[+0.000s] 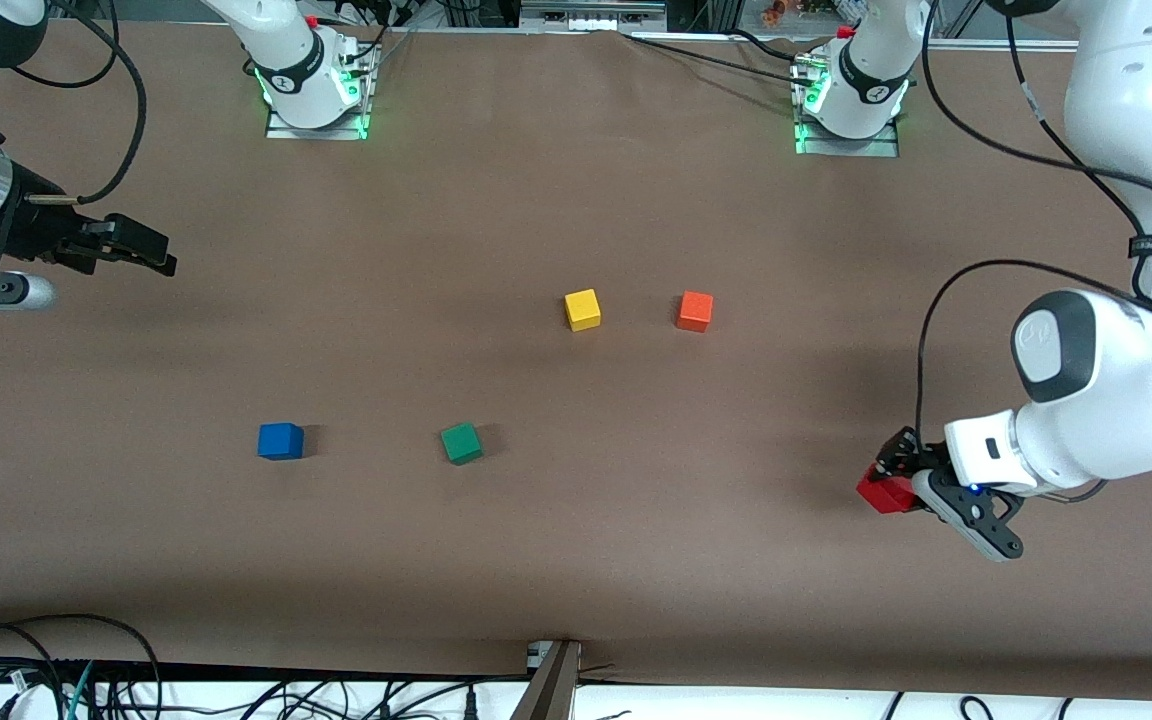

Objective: Pass red block to right arm, stack on blue
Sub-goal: 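Carry the red cube with the left gripper toward the table middle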

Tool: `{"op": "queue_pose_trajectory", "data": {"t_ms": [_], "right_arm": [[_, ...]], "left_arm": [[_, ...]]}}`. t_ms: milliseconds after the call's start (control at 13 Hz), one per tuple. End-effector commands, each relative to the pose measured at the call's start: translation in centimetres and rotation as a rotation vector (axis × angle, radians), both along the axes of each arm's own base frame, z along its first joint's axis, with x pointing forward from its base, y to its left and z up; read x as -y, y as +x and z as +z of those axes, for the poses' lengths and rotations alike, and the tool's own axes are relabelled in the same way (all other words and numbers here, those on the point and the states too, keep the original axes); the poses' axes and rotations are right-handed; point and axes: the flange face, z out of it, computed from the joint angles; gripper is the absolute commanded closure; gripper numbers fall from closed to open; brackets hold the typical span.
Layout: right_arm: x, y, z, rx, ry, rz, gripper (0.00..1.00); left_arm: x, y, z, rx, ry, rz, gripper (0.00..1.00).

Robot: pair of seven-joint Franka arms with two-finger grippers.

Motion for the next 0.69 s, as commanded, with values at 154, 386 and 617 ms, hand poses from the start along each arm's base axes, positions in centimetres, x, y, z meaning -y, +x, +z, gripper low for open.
{"op": "queue_pose_trajectory", "data": {"t_ms": [154,386,617], "right_arm": [[-0.1,0.3,0.4,0.007,-0.001,0.000,0.00],[-0.1,0.3,0.5,0.008,-0.001,0.000,0.00],[-0.1,0.3,0.5,0.015,0.000,0.002,0.00]], "left_arm": [[6.3,-1.6,5.0,-0.019,-0.322,-0.022,1.00],[10.6,-2.8,8.8,-0.003,-0.438,-0.082,1.00],[15.4,-4.4,11.1,0.002,-0.514,-0.155,1.00]]}}
